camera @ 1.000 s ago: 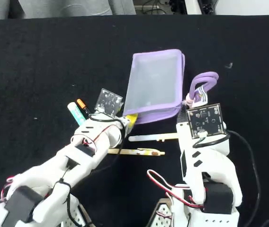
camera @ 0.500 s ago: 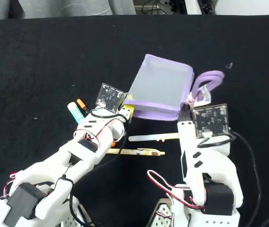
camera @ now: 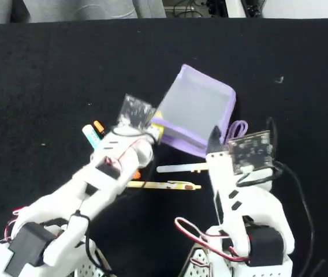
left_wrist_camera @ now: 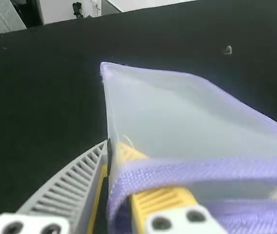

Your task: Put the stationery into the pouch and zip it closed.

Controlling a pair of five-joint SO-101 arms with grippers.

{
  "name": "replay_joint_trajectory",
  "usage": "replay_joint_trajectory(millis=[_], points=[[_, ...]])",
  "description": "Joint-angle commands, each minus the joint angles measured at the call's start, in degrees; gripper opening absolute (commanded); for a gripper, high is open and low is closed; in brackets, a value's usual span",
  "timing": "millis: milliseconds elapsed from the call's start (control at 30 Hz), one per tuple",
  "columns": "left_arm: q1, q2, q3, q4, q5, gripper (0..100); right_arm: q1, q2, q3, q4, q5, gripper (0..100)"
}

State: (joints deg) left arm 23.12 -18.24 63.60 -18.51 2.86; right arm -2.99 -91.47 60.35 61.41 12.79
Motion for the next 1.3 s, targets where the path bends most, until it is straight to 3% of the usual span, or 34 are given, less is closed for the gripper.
replay_joint_trajectory(millis=[0, 167, 467, 800, 1033, 1267], points=[[-5.93, -1.05, -13.49, 13.98, 4.48, 3, -2.55, -0.04, -3.12, 0.53, 4.13, 36.1], [-14.64, -1.05, -30.20, 32.79, 12.84, 3, -2.55, -0.04, -3.12, 0.88, 4.57, 36.1], [-27.03, -0.97, -54.73, 58.11, 13.71, 3, -2.81, -0.04, -2.59, 0.88, 4.48, 36.1], [-39.60, -0.26, -73.10, 79.65, 13.54, 3, -17.67, 0.57, 1.19, 2.29, 5.19, 36.0], [-44.26, -0.18, -73.10, 85.01, 13.71, 3, -25.49, 1.89, 4.88, 2.37, 9.93, 35.9], [-46.99, -0.26, -66.68, 81.85, 13.36, 3, -28.13, 18.59, 2.77, -0.35, 9.93, 35.9]])
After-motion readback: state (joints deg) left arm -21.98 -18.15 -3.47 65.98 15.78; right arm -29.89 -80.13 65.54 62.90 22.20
